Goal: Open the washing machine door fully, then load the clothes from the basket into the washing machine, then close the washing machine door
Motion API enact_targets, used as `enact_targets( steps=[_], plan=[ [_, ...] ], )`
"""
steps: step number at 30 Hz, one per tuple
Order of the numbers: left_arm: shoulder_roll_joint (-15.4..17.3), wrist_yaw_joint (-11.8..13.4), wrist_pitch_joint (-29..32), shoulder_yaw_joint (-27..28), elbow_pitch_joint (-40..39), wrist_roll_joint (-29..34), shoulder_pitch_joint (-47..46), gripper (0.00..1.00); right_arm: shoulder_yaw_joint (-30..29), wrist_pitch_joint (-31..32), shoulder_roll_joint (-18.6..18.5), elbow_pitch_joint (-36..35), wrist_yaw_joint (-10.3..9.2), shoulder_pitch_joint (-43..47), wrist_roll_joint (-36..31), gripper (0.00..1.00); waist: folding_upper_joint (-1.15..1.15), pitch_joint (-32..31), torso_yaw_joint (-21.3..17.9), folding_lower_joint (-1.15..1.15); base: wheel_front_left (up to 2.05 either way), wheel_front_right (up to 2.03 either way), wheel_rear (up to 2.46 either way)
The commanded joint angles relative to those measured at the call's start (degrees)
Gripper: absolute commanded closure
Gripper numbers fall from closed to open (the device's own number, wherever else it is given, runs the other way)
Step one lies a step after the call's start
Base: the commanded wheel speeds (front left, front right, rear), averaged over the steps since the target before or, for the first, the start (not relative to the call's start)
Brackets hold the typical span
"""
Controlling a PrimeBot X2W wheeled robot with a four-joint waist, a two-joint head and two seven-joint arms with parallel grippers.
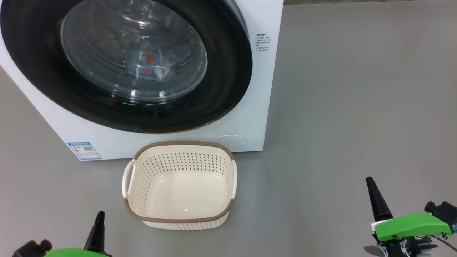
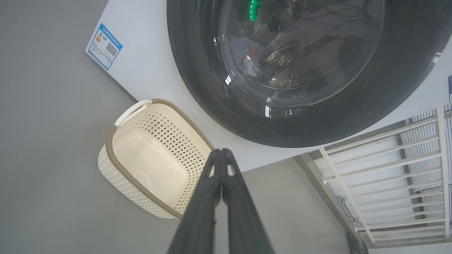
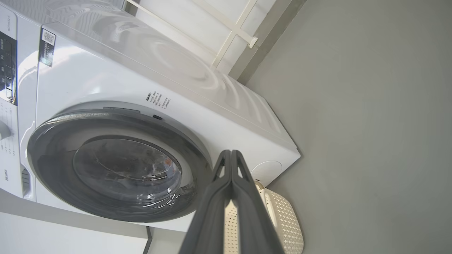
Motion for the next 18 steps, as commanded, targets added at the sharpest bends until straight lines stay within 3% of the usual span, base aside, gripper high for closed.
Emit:
enact_targets(
  steps=[1, 18],
  plan=[
    [0.6, -0.07, 0.53, 1.72, -1.69, -1.47, -2.41, 1.0, 0.35, 0.47, -0.11, -1.91, 0.05, 0.15, 1.71, 1.0, 0.0, -0.09, 0.01, 0.0, 0.0, 0.0, 0.0],
    [-0.27, -0.08, 3.39, 3.36, -2.22, -10.78, -2.86, 1.0, -0.76, 3.36, 0.65, -3.49, 0.06, 0.62, 10.62, 1.0, 0.0, -1.06, 0.11, 0.0, 0.0, 0.0, 0.0]
  ],
)
